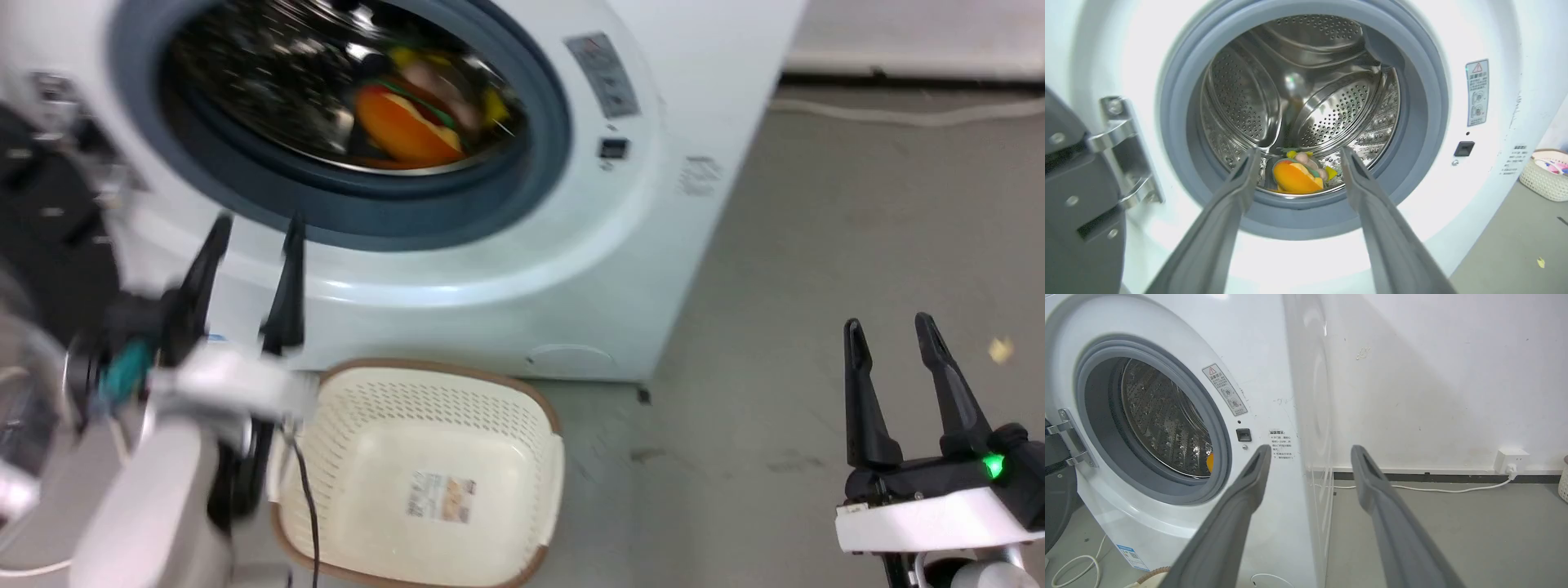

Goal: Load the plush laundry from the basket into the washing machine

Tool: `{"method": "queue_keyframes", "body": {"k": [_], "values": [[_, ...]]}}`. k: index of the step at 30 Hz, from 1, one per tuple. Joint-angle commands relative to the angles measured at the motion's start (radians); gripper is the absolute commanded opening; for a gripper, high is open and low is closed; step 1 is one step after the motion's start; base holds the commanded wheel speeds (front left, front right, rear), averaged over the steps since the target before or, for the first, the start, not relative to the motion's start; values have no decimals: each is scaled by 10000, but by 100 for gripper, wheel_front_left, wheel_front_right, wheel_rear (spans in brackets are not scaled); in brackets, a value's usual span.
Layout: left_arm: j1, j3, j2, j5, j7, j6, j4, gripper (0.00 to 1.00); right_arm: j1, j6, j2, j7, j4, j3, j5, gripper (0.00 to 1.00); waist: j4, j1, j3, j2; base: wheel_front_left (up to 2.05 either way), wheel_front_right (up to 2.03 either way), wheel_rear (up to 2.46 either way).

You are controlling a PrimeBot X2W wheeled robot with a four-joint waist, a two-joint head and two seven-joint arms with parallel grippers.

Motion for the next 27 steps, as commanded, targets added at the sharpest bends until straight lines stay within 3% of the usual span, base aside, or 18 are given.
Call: {"method": "queue_keyframes", "body": {"k": [1,6,11,27], "values": [[935,376,-114,30,-48,291,-640,100,170,-7,-4,-44,1,-70,-64,100,694,4,-752,0,0,0,0],[3013,820,-312,564,-49,522,-2178,100,431,-7,-4,-44,7,-211,54,100,931,4,-1041,0,0,0,0],[4252,722,-576,958,-50,431,-2490,100,698,-7,-4,-44,110,-221,249,100,1036,4,-1253,0,0,0,0],[4764,586,-1134,2094,-51,237,-2389,100,1145,-7,-4,-44,532,-107,486,100,1006,4,-1389,0,0,0,0]]}}
